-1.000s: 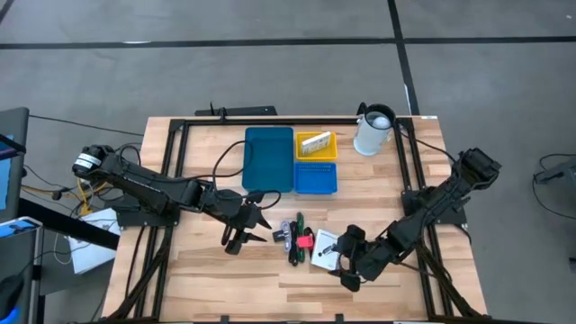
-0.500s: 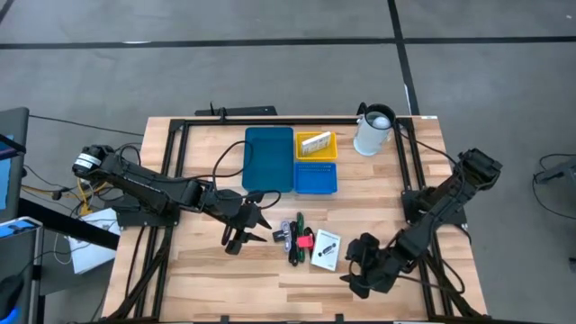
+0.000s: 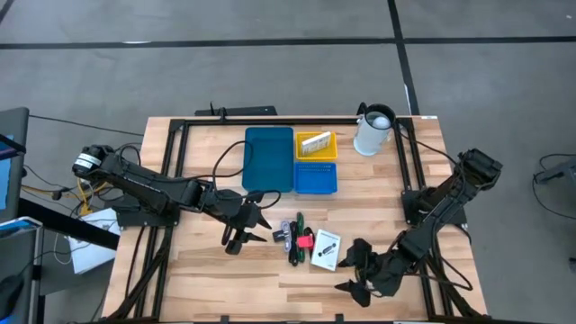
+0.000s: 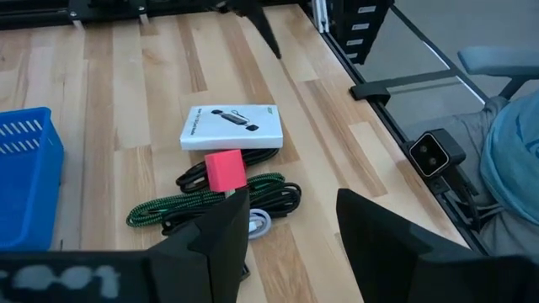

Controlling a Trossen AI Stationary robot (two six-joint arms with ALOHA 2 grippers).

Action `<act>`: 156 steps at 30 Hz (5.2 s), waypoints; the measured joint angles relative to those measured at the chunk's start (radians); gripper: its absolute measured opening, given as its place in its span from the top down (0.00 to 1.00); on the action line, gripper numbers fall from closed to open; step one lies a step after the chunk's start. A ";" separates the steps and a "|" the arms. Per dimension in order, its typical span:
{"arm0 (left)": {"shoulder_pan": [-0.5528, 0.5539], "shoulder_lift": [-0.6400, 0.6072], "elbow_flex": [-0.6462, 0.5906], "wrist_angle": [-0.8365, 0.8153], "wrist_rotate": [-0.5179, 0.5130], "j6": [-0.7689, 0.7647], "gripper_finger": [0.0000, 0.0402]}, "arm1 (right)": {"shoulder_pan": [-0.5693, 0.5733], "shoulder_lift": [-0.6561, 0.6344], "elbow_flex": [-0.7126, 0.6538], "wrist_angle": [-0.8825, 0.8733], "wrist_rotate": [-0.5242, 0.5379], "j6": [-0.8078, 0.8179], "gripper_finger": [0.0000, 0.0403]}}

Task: Pick and place items into bin
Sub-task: Put the card reader box into the yellow bin

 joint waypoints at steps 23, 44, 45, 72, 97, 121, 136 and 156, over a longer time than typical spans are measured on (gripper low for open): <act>0.000 0.000 0.000 -0.016 -0.006 -0.044 0.58 | 0.368 -0.166 -0.087 -0.244 0.918 -0.450 0.19; -0.001 0.000 0.000 -0.015 -0.008 -0.045 0.58 | 0.247 0.143 -0.092 -0.311 0.536 -0.052 0.19; -0.001 0.000 0.000 -0.014 -0.008 -0.045 0.58 | 0.238 0.143 -0.092 -0.312 0.532 -0.052 0.19; -0.001 0.000 0.000 -0.014 -0.009 -0.045 0.58 | 0.240 0.144 -0.208 -0.290 0.303 0.360 0.19; -0.001 0.000 0.000 -0.014 -0.008 -0.046 0.58 | 0.110 0.142 -0.213 0.154 0.059 0.312 0.19; -0.001 0.000 0.000 -0.015 -0.008 -0.046 0.58 | 0.090 0.145 -0.214 0.182 0.058 0.264 0.19; -0.001 0.000 0.000 -0.015 -0.008 -0.046 0.58 | 0.114 0.192 -0.209 0.121 0.088 0.149 0.19; -0.001 0.000 0.000 -0.014 -0.008 -0.047 0.58 | 0.184 0.402 -0.025 -0.030 0.299 0.067 0.19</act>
